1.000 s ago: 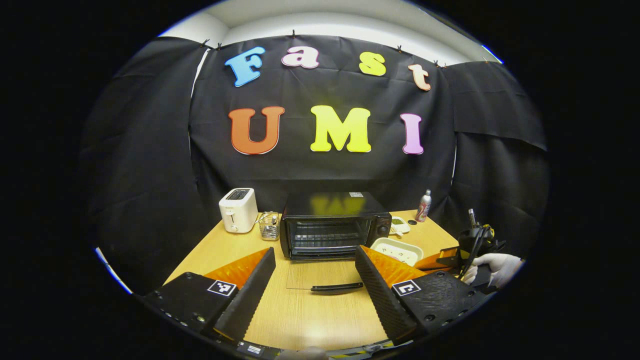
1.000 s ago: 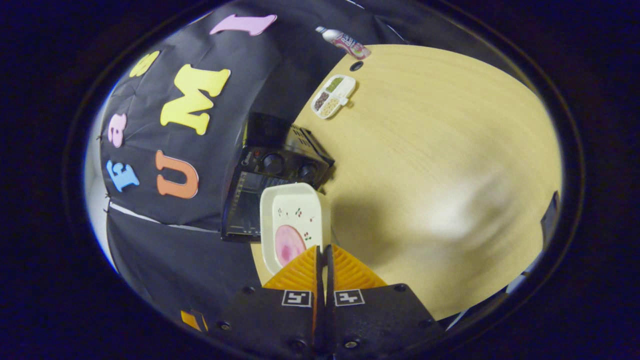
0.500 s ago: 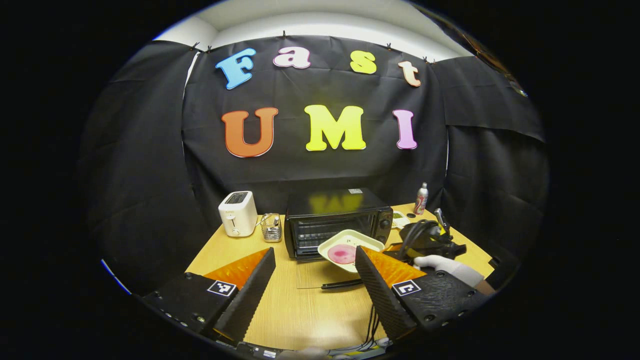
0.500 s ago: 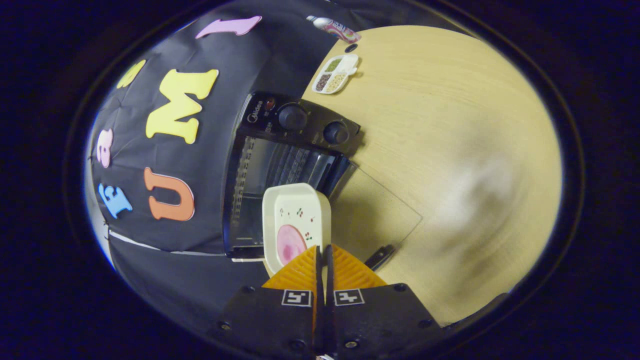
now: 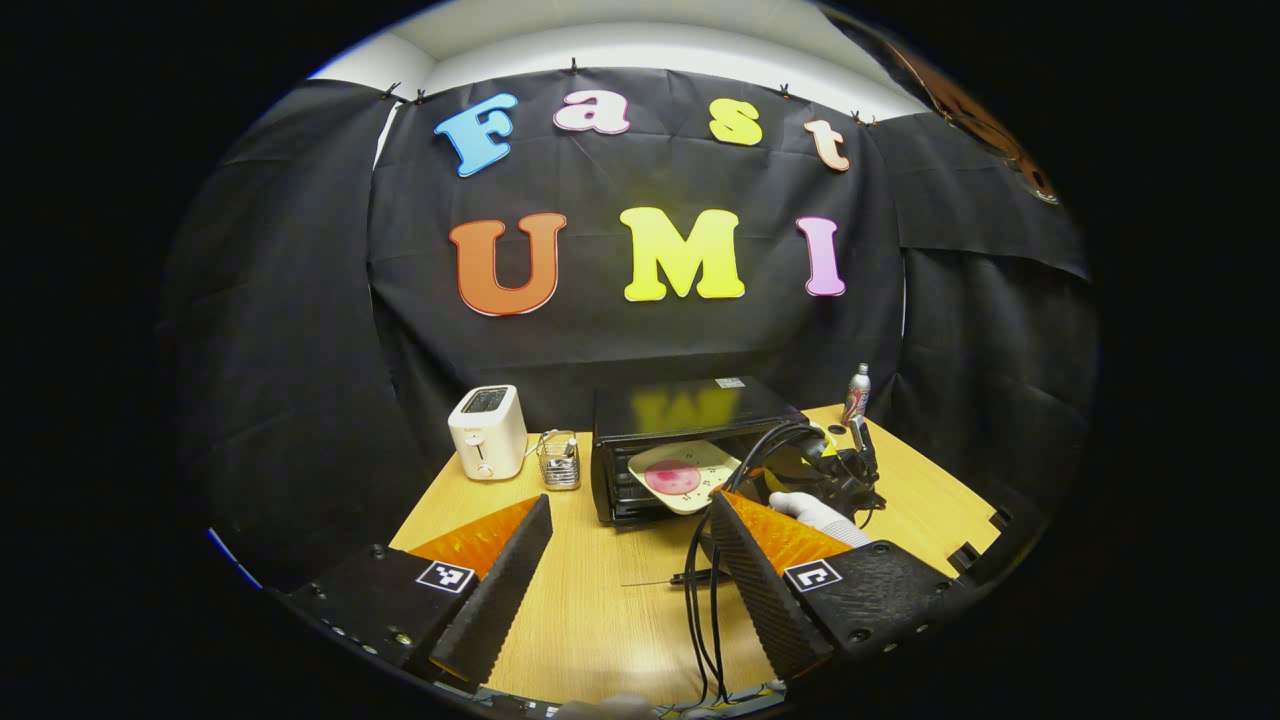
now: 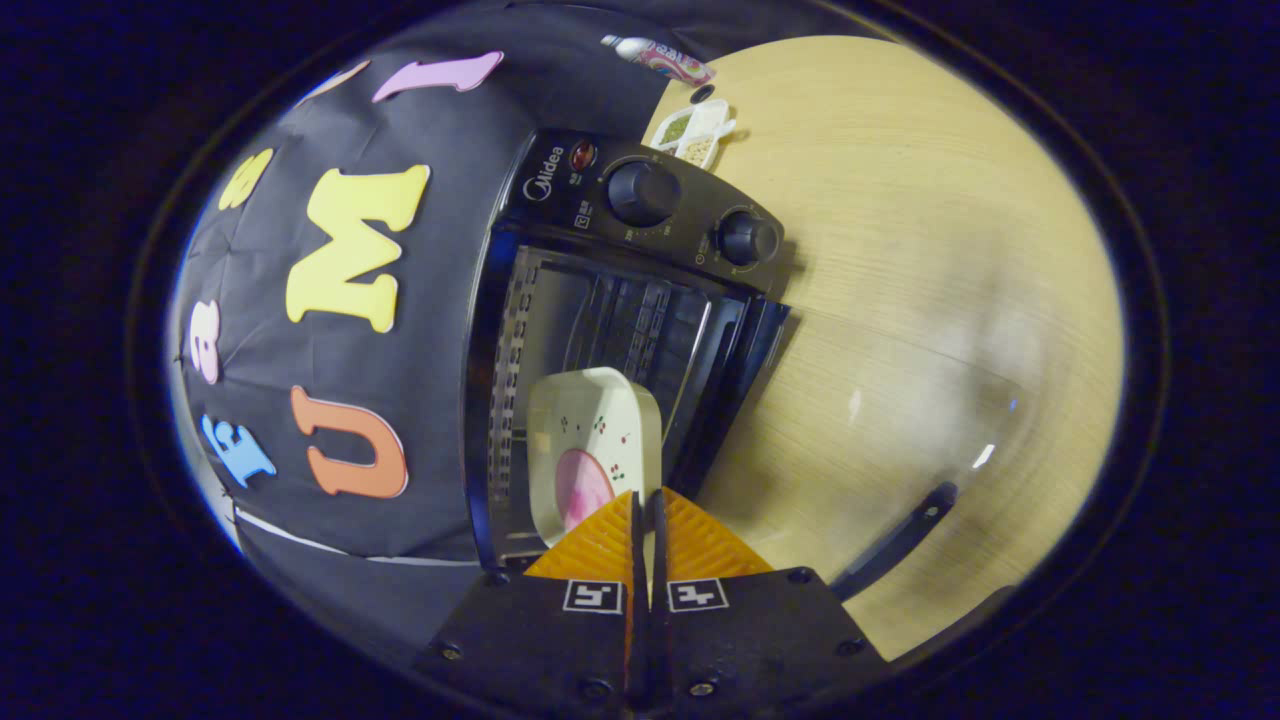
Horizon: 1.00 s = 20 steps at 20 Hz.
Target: Open the electric oven with the left hand, put the food in, and close the electric oven.
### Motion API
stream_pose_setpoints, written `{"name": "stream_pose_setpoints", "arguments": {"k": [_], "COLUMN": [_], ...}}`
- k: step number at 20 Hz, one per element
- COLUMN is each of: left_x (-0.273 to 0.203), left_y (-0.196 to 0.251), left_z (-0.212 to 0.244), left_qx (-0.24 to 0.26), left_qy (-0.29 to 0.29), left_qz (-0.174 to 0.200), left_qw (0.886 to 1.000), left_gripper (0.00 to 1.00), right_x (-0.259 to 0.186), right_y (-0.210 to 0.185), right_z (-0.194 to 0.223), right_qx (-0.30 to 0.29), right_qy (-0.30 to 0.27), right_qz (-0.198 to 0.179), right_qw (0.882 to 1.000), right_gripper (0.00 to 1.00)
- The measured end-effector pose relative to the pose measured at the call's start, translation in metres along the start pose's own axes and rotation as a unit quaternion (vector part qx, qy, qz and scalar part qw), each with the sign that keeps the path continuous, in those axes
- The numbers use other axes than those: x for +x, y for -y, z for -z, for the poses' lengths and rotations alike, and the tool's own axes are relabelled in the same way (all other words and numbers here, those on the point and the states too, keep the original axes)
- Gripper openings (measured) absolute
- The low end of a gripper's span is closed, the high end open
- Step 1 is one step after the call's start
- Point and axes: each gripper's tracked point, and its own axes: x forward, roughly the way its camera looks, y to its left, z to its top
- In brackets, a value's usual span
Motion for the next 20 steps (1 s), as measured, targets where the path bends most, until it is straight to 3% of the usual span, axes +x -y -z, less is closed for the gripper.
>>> {"name": "stream_pose_setpoints", "arguments": {"k": [6, 10, 11, 12, 14, 16, 17, 19, 20], "left_x": [0.013, 0.021, 0.022, 0.022, 0.023, 0.023, 0.024, 0.023, 0.023], "left_y": [-0.012, -0.014, -0.014, -0.014, -0.015, -0.015, -0.014, -0.013, -0.012], "left_z": [0.006, 0.016, 0.016, 0.017, 0.017, 0.017, 0.017, 0.017, 0.017], "left_qx": [0.005, 0.001, 0.001, 0.003, 0.006, 0.002, 0.001, 0.001, 0.001], "left_qy": [-0.001, -0.01, -0.011, -0.01, -0.008, -0.006, -0.006, -0.007, -0.006], "left_qz": [-0.002, -0.001, 0.0, 0.0, -0.002, -0.004, -0.005, -0.007, -0.008], "left_qw": [1.0, 1.0, 1.0, 1.0, 1.0, 1.0, 1.0, 1.0, 1.0], "left_gripper": [0.97, 0.97, 0.97, 0.97, 0.97, 0.97, 0.97, 0.97, 0.97], "right_x": [0.041, 0.062, 0.064, 0.068, 0.07, 0.073, 0.074, 0.075, 0.072], "right_y": [-0.011, 0.006, 0.007, 0.004, 0.001, -0.001, -0.003, -0.005, -0.004], "right_z": [-0.013, -0.026, -0.028, -0.03, -0.037, -0.037, -0.035, -0.03, -0.026], "right_qx": [0.019, 0.025, 0.022, 0.017, -0.009, -0.028, -0.042, -0.071, -0.087], "right_qy": [0.027, 0.052, 0.054, 0.059, 0.08, 0.086, 0.084, 0.083, 0.08], "right_qz": [-0.037, -0.018, -0.017, -0.02, -0.024, -0.034, -0.039, -0.056, -0.06], "right_qw": [0.999, 0.998, 0.998, 0.998, 0.996, 0.995, 0.995, 0.992, 0.991], "right_gripper": [0.0, 0.04, 0.0, 0.04, 0.0, 0.05, 0.03, 0.12, 0.03]}}
